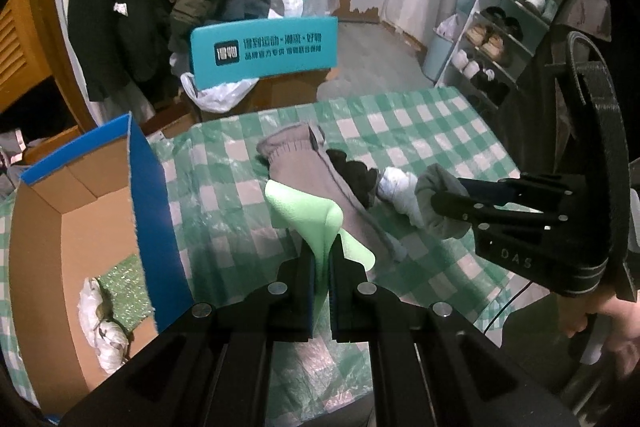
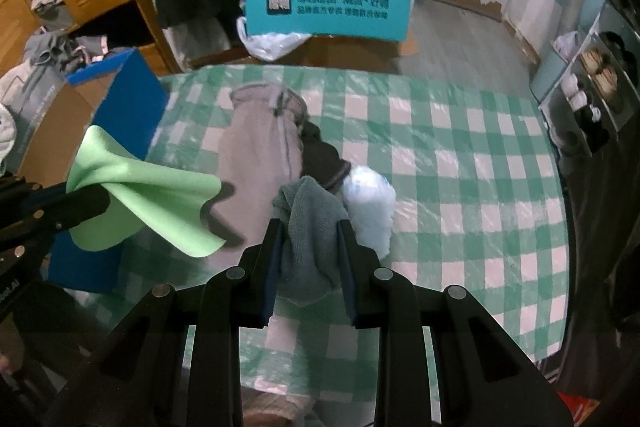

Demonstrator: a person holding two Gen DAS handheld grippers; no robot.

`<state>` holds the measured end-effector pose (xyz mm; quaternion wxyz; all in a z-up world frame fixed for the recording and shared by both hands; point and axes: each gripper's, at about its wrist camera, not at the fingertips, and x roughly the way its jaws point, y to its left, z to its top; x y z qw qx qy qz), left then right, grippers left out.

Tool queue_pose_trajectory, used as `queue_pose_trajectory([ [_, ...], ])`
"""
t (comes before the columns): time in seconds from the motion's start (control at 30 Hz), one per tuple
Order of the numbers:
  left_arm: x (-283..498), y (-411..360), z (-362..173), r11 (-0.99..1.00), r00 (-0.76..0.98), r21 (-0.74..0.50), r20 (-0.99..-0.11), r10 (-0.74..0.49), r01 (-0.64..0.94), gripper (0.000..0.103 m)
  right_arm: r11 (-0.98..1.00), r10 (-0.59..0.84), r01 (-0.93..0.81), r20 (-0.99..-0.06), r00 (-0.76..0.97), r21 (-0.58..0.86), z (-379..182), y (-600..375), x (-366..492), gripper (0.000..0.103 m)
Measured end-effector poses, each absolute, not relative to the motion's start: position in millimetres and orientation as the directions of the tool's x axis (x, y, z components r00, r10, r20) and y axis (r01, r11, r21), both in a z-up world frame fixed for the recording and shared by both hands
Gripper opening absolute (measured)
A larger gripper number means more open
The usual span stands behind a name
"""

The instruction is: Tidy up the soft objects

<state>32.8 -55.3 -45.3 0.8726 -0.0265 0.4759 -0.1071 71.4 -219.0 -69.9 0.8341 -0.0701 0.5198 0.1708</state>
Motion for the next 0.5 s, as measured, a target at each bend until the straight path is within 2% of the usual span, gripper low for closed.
queue_pose_trajectory([
  [0.5, 19, -30, -19, 0.983, 0.595, -0.138, -0.782, -0.184, 0.123, 0.005, 0.908, 0.261, -0.414, -0.857, 0.445, 0.062, -39, -190, 68, 0.025],
])
